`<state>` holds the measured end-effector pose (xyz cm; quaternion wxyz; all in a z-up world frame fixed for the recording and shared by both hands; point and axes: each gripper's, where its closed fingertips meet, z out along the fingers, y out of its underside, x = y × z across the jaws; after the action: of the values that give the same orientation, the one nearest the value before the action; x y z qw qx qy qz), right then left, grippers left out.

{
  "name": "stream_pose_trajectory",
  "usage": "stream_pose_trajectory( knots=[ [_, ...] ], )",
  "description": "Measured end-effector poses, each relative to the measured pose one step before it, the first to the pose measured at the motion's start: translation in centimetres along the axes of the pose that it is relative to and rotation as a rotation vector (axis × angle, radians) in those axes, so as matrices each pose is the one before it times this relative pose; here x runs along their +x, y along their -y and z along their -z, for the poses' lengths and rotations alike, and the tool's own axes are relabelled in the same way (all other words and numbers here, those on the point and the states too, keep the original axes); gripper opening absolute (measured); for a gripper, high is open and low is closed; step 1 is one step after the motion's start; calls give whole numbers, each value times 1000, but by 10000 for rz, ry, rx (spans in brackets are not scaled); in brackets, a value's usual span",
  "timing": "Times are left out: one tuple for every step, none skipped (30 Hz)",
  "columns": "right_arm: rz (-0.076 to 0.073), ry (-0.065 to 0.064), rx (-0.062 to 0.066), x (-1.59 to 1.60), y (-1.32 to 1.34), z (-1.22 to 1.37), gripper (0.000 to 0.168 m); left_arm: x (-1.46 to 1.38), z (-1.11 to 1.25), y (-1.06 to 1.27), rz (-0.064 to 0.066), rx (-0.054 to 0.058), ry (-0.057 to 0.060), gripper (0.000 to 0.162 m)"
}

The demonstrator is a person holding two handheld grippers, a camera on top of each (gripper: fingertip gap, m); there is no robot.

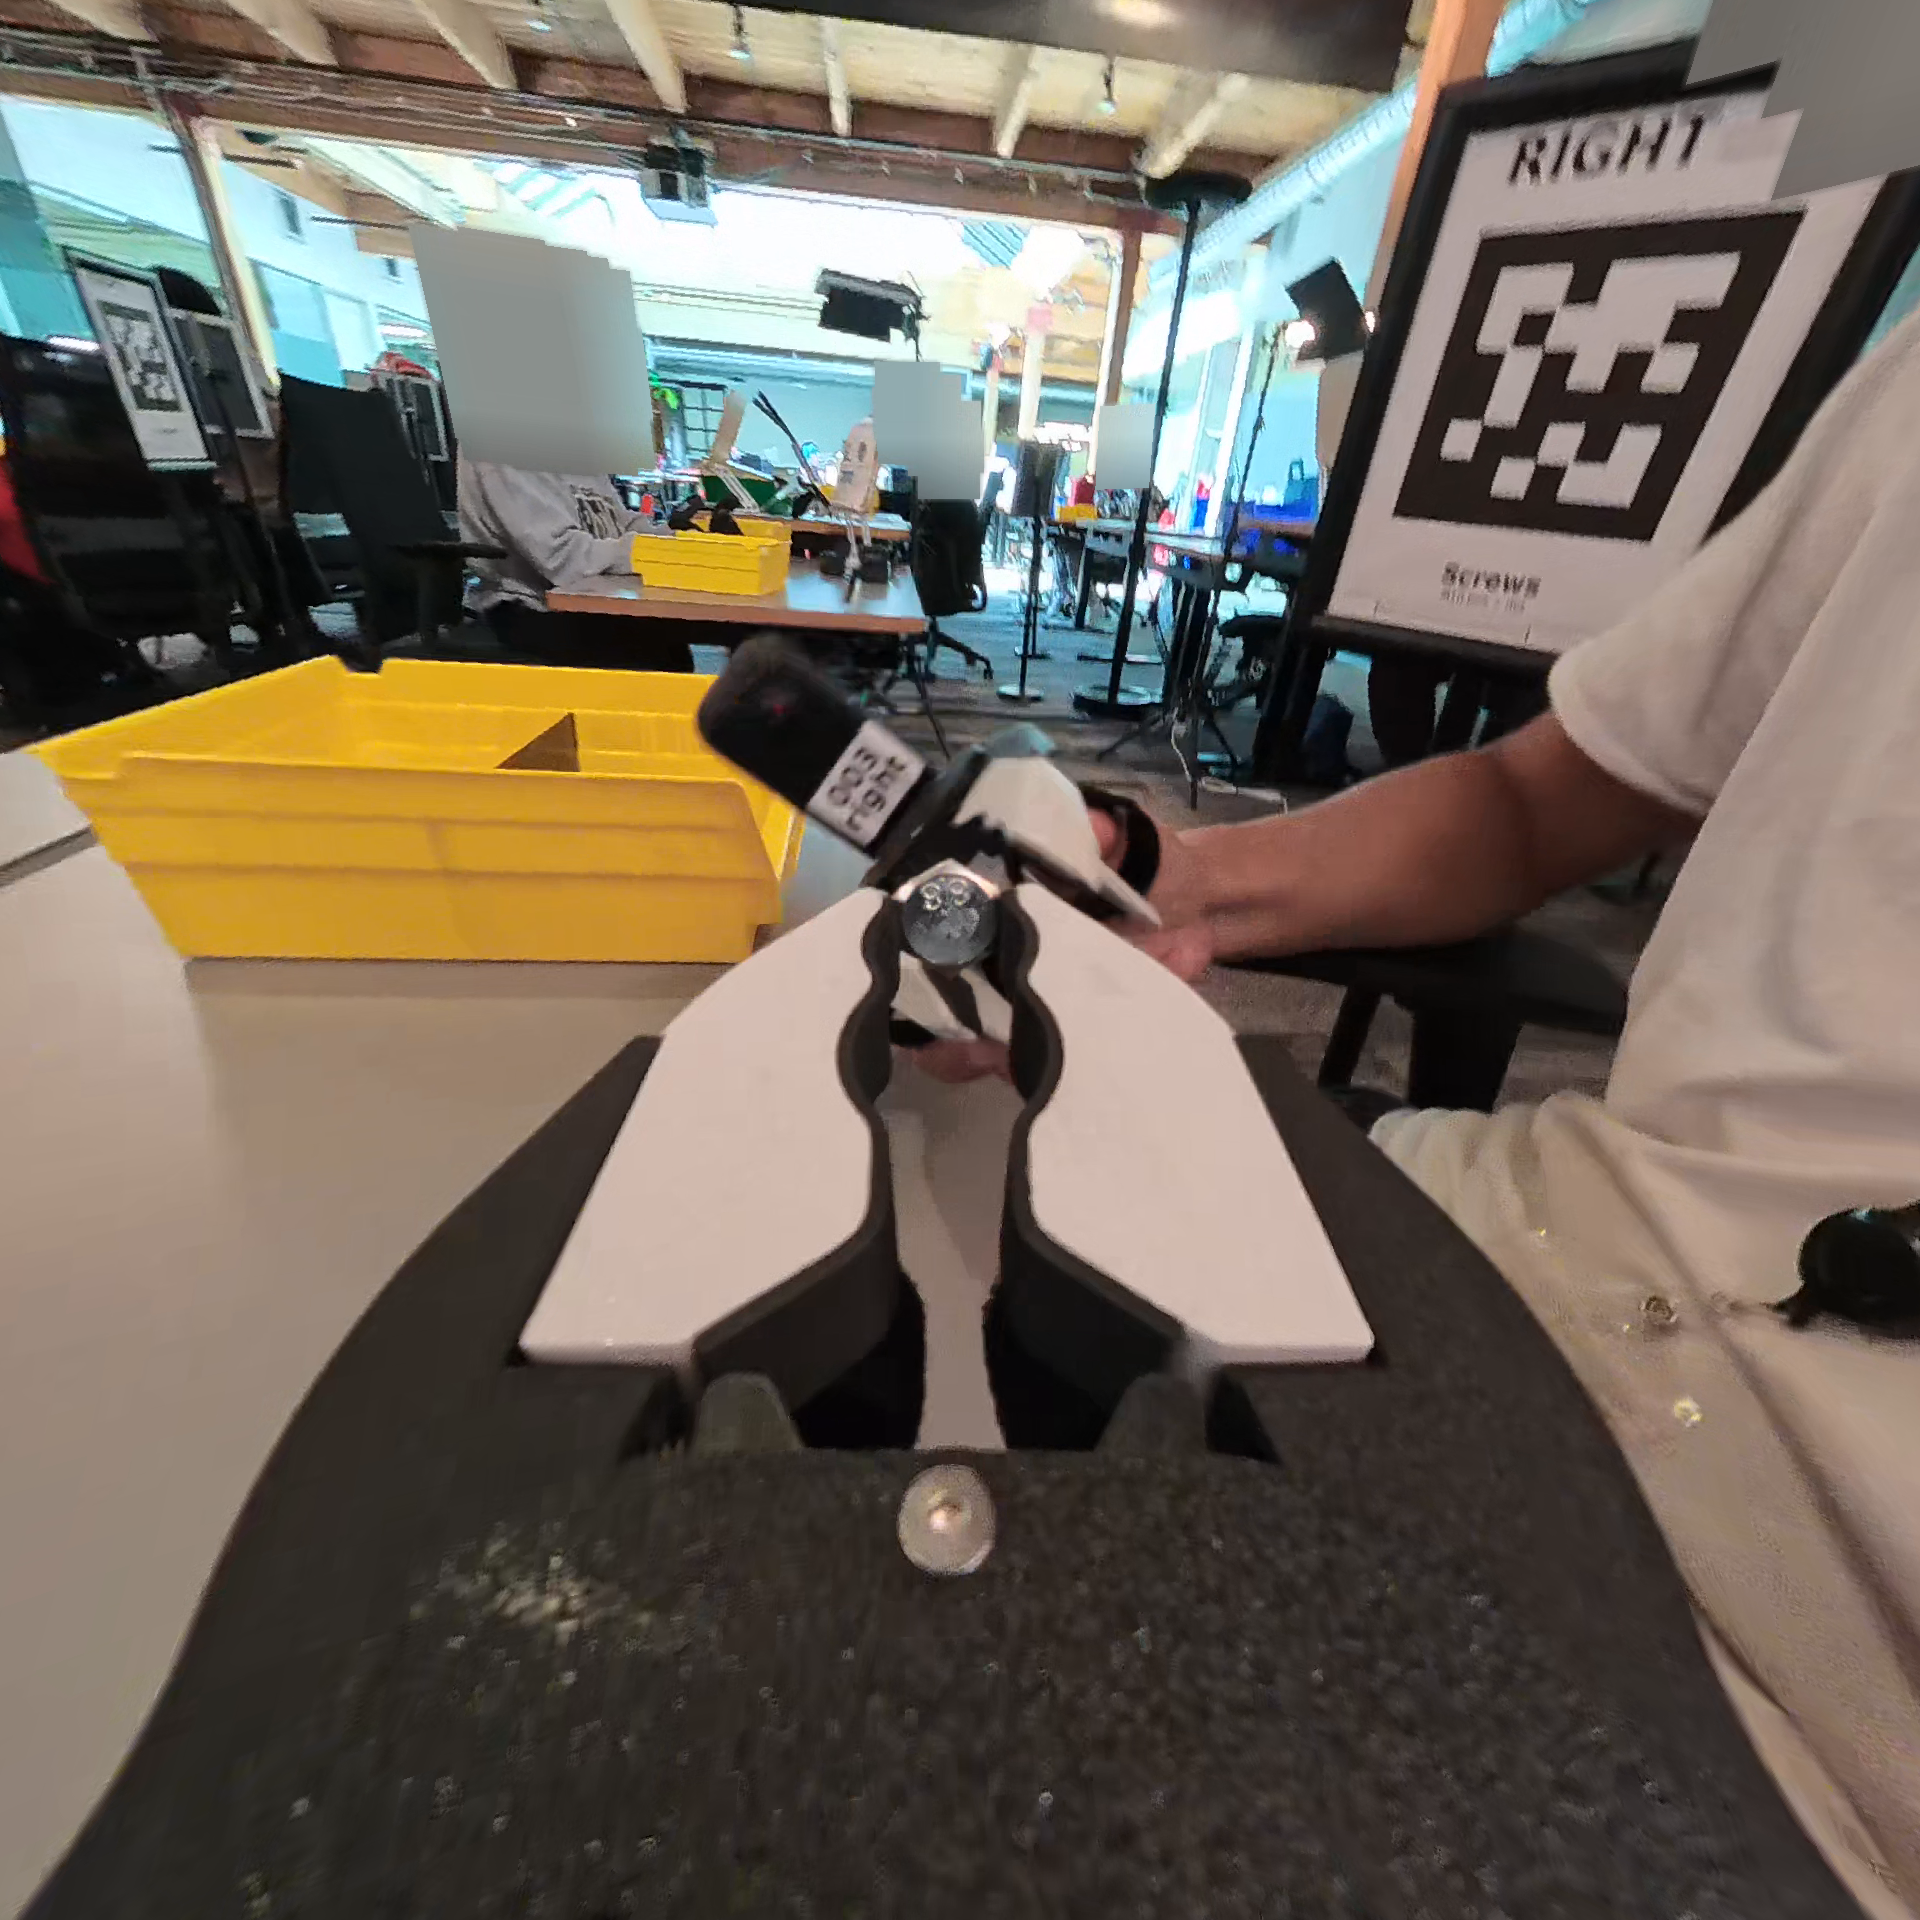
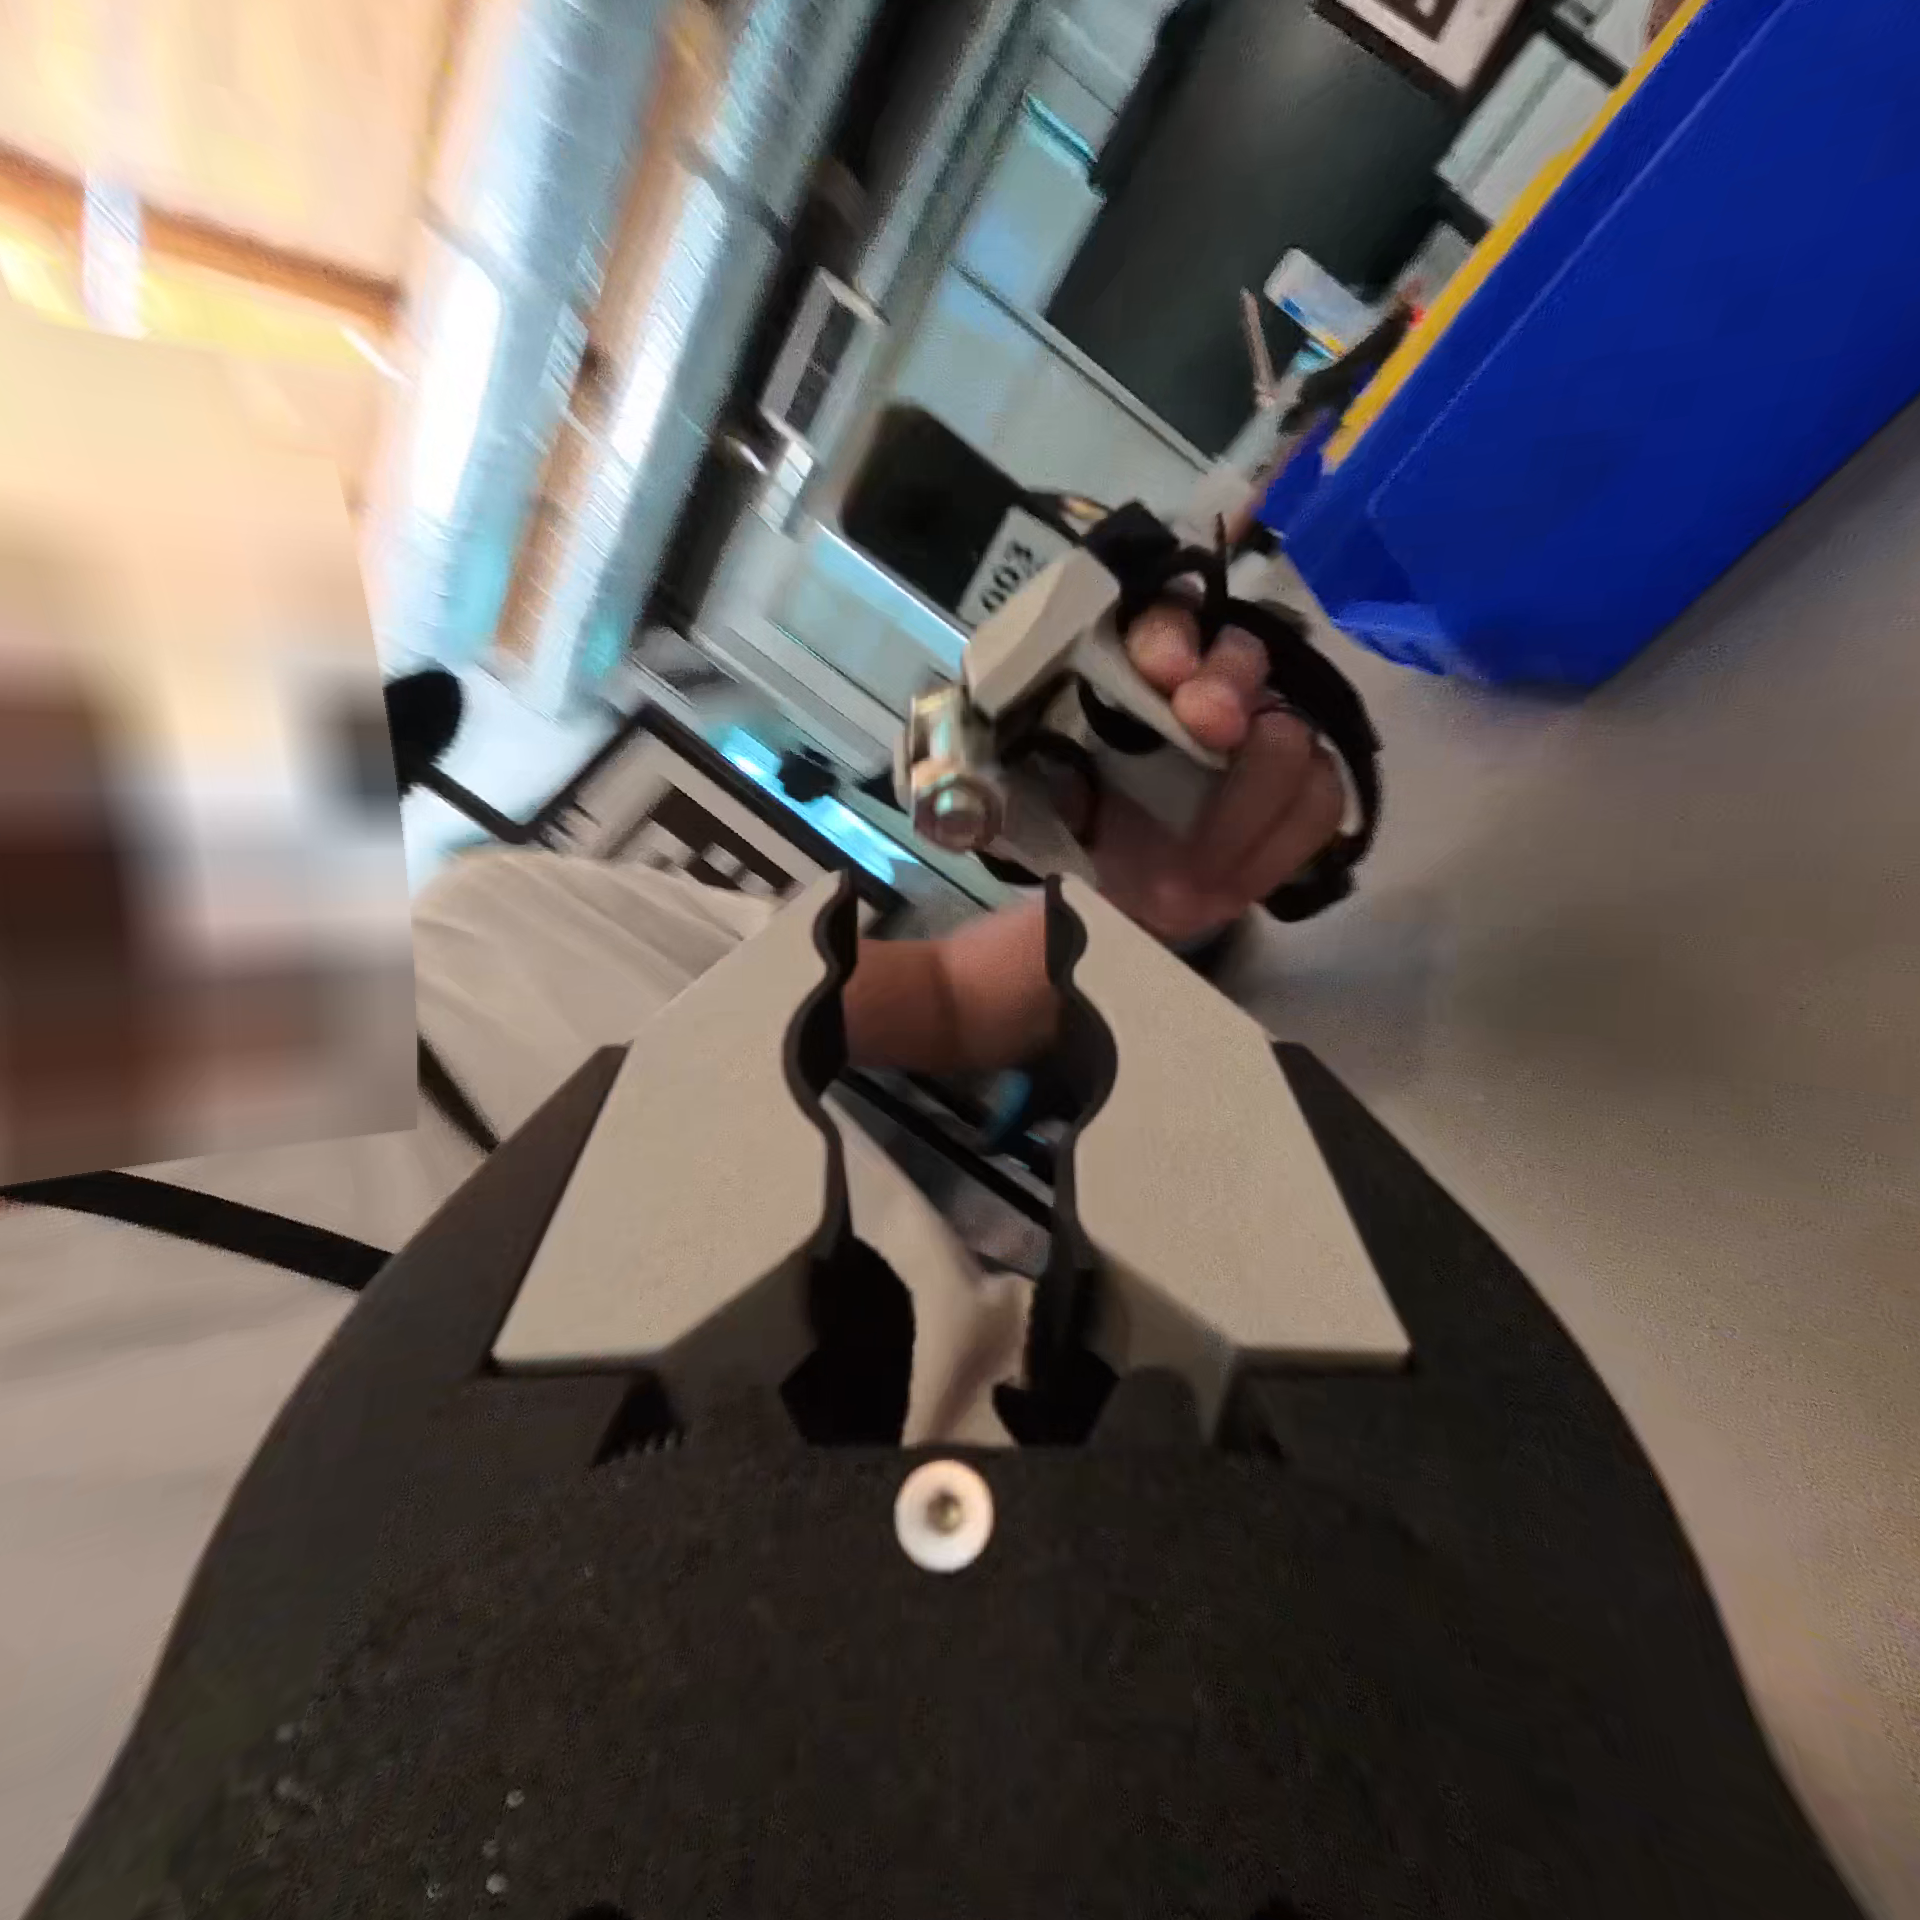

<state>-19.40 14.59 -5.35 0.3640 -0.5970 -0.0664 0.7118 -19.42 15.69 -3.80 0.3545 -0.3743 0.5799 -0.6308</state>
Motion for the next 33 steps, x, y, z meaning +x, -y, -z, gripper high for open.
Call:
stream_pose_trajectory(
  knots=[
    [-620, 378, 451, -167, 430, 497, 36, 157, -448, -182, -148, -139, -130, 18],
    [-333, 131, 362, -8, 361, 441, 35, 14, -377, -86, -109, -69, -48, 18],
    [-105, 36, 276, -22, 265, 353, 34, 10, -294, 15, -52, 1, -72, 18],
    [-15, 15, 125, -88, 98, 251, 32, -5, -224, 1, 41, -6, -99, 18],
    [78, -27, 64, -119, 41, 183, 27, -122, -167, -69, 46, -31, -28, 18],
    [146, -128, 106, -55, 117, 156, 24, -70, -130, -85, 17, -36, -52, 17],
    [147, -129, 108, -71, 135, 103, 23, 22, -111, -79, 46, -32, -89, 17],
    [97, -87, -1, -80, 19, 35, 23, 1, -67, 44, 34, 32, -30, 17],
    [140, -84, -114, -33, -135, -39, 19, 51, -36, 97, 9, 68, -20, 18],
    [146, -159, -116, 106, -119, -64, 16, 67, 17, 7, 29, 13, -24, 18],
    [172, -142, -32, 74, -2, -93, 16, -24, 80, -20, 18, -1, 47, 18],
    [156, -128, -53, 65, 20, -130, 16, -34, 148, 11, 11, 15, 69, 18],
    [155, -57, -96, 8, -3, -190, 16, 30, 185, 35, 38, 24, 36, 18],
    [161, -33, -62, -34, 14, -237, 16, 39, 228, 63, 43, 45, 48, 18],
    [121, -14, -57, -17, 1, -275, 16, 46, 260, 75, 33, 54, 63, 18],
    [99, 7, -80, -17, -31, -316, 16, 53, 292, 80, 51, 55, 53, 18],
    [191, -59, -118, 35, -55, -331, 16, 23, 337, 50, 117, 42, 64, 18],
    [503, -257, -65, 125, 80, -327, 15, -85, 355, 6, 195, 31, 110, 18],
    [896, -452, -86, 155, 80, -361, 15, -128, 390, -23, 295, 41, 100, 18],
    [1208, -574, -280, 169, -75, -383, 15, -89, 398, -47, 417, 32, 44, 18],
    [1521, -692, -405, 170, -152, -343, 16, -60, 383, -106, 491, 22, 21, 18],
    [1796, -759, -431, 74, -128, -293, 16, 9, 327, -126, 532, 59, -29, 18],
    [1981, -682, -461, -155, -132, -276, 16, 139, 315, -91, 623, 103, -132, 18],
    [1983, -643, -463, -191, -92, -251, 16, 128, 303, -109, 679, 103, -127, 18],
    [1886, -744, -400, -24, -22, -219, 16, 14, 268, -113, 578, 111, -29, 18],
    [1801, -738, -276, -44, 47, -214, 16, 43, 250, -80, 419, 130, -40, 18],
    [1851, -706, -218, -183, 61, -192, 16, 89, 262, -101, 307, 75, -56, 18],
    [1948, -861, -213, -31, 95, -176, 16, 46, 249, -95, 201, 40, 18, 17],
    [1963, -847, -204, -19, 138, -204, 16, 42, 240, -50, 135, 59, 47, 17],
    [1777, -677, -124, -85, 172, -174, 16, 25, 264, -102, 137, 25, 42, 17],
    [1207, -380, -62, -163, 104, -202, 16, -63, 284, -173, 132, -26, 94, 17],
    [444, -67, -21, -259, 14, -236, 16, -140, 257, -158, 80, -32, 143, 17],
    [-34, 41, 139, -170, 120, -142, 17, -19, 215, -48, 16, 9, 83, 18]
  ],
)
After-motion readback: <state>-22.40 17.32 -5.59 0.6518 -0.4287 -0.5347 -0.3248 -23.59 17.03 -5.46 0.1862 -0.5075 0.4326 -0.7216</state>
